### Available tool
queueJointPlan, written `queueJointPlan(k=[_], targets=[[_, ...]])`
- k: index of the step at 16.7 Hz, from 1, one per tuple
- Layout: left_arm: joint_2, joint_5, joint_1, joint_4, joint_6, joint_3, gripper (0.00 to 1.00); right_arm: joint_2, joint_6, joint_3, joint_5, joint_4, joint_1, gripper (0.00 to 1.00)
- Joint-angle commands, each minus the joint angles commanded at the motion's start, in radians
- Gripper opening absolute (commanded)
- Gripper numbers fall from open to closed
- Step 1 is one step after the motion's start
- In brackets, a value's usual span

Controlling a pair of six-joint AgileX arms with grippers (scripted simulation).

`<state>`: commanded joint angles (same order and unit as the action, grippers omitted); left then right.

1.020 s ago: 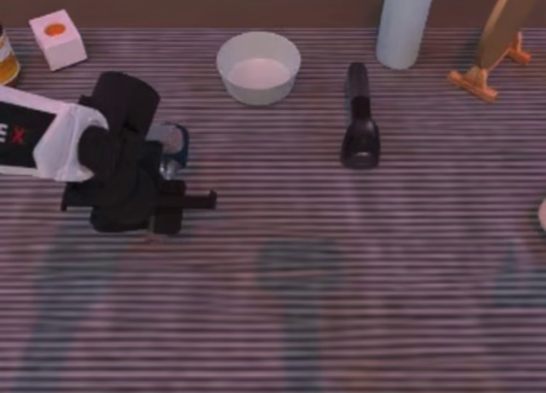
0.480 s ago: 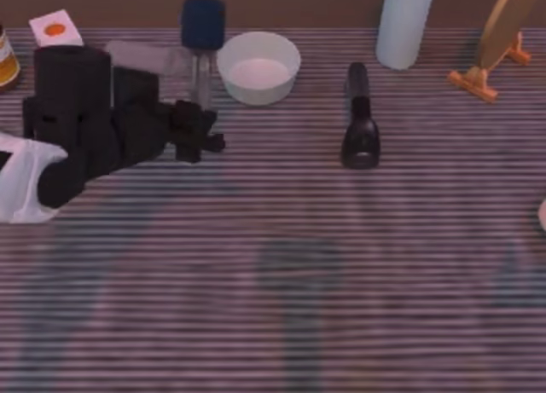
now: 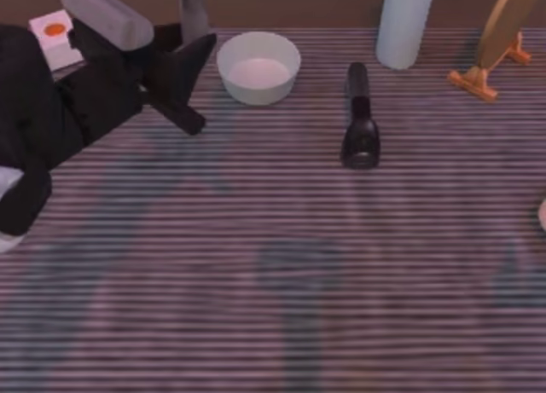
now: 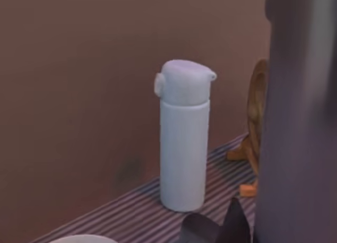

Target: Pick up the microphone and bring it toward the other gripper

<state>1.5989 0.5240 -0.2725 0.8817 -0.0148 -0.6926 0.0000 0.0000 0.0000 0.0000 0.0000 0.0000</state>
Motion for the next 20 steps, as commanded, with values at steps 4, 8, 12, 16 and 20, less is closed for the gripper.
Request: queueJointPlan(k=[4, 8, 12, 16, 20], targets=[[-0.007, 0.005, 0.001, 0.012, -0.004, 0.004, 0.00, 0.000, 0.000, 0.000, 0.000, 0.000, 0.000, 1.00], [-0.001, -0.035, -0.042, 0.016, -0.003, -0.005, 0.00, 0.000, 0.000, 0.000, 0.000, 0.000, 0.000, 1.00], [0.002, -0.186, -0.185, 0.032, 0.000, -0.016, 0.00, 0.000, 0.000, 0.000, 0.000, 0.000, 0.000, 1.00], [-0.001, -0.342, -0.330, 0.044, 0.003, -0.023, 0.00, 0.000, 0.000, 0.000, 0.000, 0.000, 0.000, 1.00], [-0.003, -0.368, -0.357, 0.047, 0.003, -0.025, 0.00, 0.000, 0.000, 0.000, 0.000, 0.000, 0.000, 1.00]])
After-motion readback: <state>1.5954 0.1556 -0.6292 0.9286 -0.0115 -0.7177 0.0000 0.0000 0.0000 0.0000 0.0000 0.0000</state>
